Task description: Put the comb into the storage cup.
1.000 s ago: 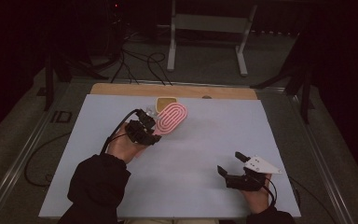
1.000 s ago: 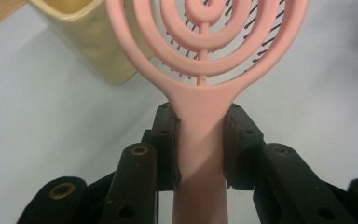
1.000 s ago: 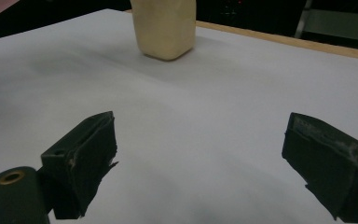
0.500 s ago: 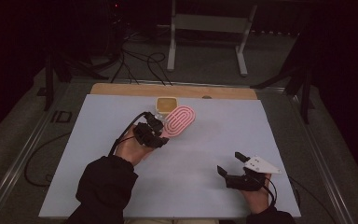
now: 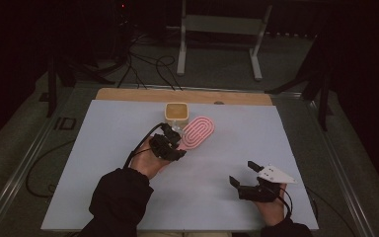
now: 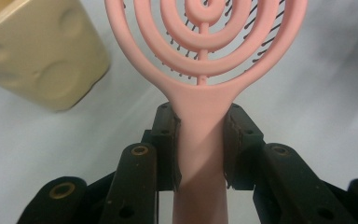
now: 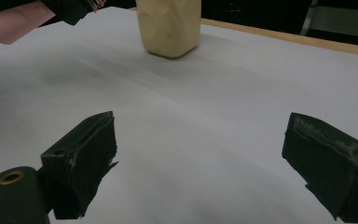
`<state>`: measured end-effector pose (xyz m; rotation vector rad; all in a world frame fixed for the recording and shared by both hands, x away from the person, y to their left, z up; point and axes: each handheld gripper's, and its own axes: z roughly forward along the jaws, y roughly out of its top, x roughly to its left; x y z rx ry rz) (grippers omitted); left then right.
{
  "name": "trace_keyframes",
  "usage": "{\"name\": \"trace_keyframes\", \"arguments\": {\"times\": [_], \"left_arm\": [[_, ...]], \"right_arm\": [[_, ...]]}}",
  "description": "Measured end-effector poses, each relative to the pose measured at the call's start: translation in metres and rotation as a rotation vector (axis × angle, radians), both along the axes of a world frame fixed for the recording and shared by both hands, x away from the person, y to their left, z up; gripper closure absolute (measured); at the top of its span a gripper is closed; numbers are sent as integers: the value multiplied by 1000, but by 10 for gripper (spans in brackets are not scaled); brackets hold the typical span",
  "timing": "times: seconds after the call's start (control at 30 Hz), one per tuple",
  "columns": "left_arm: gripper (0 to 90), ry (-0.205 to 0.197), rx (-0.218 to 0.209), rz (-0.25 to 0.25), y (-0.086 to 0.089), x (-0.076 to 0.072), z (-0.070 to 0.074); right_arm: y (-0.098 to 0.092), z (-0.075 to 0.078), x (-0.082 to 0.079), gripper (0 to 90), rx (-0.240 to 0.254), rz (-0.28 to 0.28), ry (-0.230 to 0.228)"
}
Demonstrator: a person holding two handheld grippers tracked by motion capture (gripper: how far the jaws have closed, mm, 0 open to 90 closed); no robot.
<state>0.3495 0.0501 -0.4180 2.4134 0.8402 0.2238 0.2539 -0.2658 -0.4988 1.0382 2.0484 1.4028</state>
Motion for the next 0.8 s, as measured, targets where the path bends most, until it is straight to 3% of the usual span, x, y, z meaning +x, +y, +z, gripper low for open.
{"name": "trace_keyframes", "arguments": {"times": [0.8], "left_arm": [[699,-3,-10,-48,-26,-11,-16]], "right_arm": [[2,0,0,90,13,6,5]]}}
